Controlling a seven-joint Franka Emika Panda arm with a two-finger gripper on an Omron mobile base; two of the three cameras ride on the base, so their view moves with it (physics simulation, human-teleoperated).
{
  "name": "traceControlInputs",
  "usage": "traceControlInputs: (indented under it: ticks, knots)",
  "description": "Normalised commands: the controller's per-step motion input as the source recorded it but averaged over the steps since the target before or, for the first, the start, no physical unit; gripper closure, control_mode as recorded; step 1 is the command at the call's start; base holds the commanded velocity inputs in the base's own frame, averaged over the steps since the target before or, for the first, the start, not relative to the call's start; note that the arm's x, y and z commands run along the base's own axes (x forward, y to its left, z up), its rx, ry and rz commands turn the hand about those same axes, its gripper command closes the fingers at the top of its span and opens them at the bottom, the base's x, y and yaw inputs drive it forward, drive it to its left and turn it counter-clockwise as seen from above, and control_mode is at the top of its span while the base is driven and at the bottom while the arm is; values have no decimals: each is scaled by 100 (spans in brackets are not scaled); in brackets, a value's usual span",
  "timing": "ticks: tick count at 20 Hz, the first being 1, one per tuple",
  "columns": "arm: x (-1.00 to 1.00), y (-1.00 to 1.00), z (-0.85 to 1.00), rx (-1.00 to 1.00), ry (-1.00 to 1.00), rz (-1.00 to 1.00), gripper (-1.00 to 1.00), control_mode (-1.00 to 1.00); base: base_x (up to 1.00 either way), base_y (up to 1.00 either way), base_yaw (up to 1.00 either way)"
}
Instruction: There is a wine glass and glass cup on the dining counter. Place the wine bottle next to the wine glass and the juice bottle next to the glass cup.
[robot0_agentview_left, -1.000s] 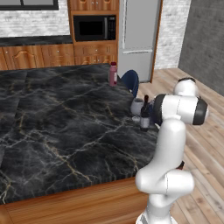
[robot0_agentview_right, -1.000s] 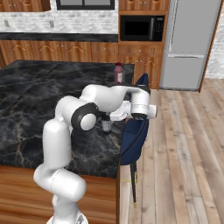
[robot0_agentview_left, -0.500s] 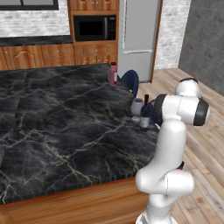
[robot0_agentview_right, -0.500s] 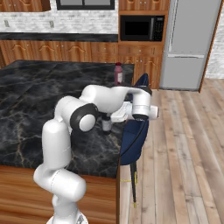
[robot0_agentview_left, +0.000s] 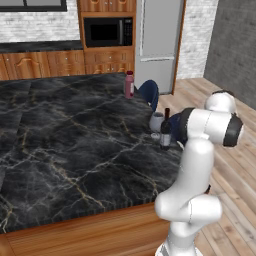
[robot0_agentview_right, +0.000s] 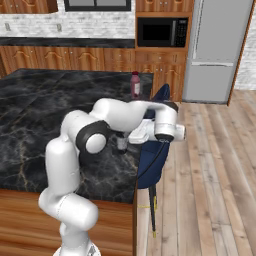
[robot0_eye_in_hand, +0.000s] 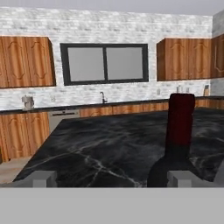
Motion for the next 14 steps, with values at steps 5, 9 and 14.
traceControlInputs:
  ticks: [5,9,14]
  knots:
    - [-44,-1,14,0,0,-17,-100,-100,0,0,0]
    - [-43,3,16,-5,1,-34,-100,-100,0,0,0]
    - [-38,0,21,-8,19,-35,-100,-100,0,0,0]
